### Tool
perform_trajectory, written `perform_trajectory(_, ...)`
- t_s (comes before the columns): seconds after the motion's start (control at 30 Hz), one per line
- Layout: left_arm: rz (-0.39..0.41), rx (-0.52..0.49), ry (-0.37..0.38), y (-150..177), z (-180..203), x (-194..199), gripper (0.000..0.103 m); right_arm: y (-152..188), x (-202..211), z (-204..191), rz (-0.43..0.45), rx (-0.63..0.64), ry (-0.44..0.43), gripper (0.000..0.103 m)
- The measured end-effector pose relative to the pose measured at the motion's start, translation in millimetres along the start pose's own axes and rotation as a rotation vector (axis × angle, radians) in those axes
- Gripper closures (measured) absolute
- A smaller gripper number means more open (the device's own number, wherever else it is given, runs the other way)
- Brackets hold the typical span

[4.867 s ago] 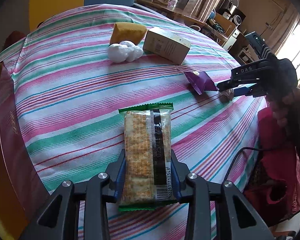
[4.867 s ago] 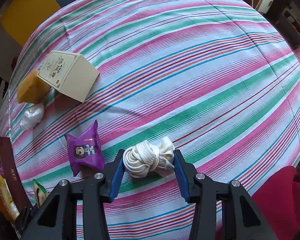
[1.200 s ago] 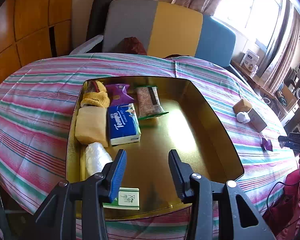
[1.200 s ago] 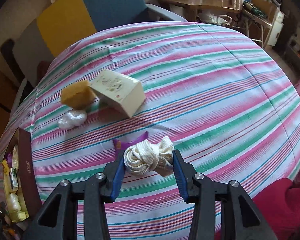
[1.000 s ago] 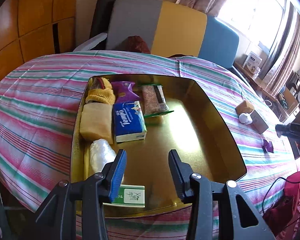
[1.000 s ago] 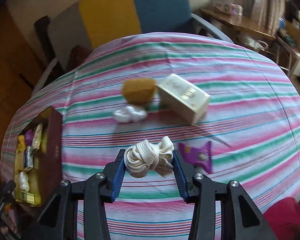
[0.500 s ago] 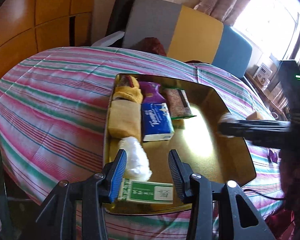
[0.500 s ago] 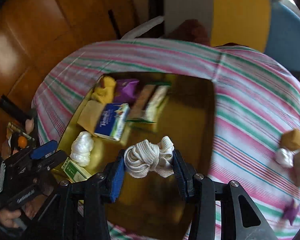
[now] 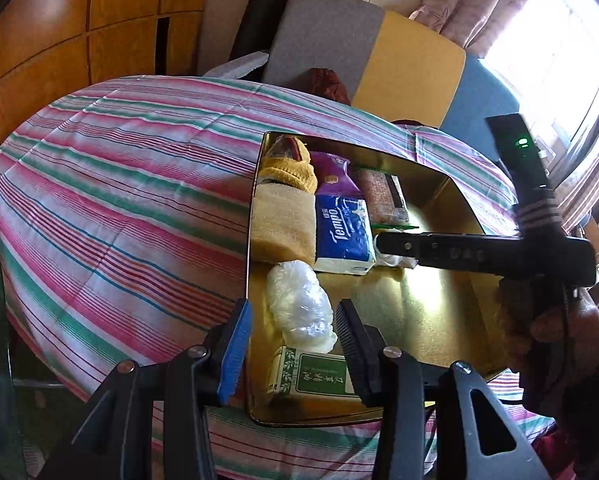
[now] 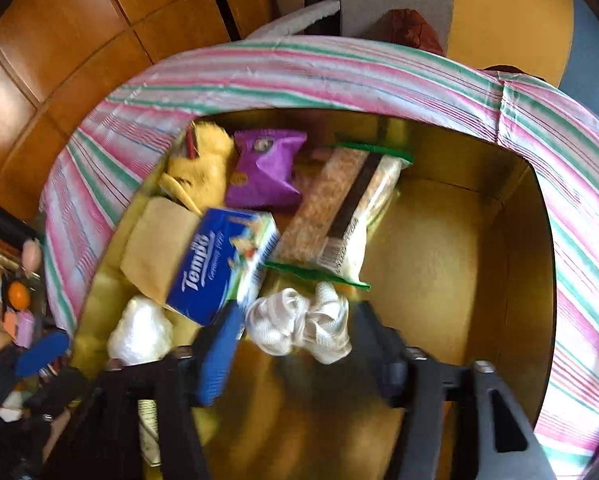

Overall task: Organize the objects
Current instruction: 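Carry the white knotted rope into the tray and release it with the right tool, then grasp the yellow sponge on the cloth with the left tool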

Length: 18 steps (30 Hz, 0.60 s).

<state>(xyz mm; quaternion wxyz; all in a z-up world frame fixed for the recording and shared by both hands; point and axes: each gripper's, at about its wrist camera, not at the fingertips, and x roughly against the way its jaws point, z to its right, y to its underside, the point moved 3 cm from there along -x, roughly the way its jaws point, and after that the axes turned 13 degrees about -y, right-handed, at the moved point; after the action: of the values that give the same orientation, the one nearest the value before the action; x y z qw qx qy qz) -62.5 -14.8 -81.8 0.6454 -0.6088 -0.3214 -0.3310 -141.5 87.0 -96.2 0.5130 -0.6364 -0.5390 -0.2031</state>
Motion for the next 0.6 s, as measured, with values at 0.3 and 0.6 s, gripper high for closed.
perform_trajectory(0.3,0.033,-0.035,-0.005,-1,9,12,0.059,29,63,12,0.107,-0.051,0.000,0.017)
perform_trajectory(0.6,0.056,-0.109,0.006,2,33,25,0.059,76,140,67,0.233,-0.187,0.050,0.011)
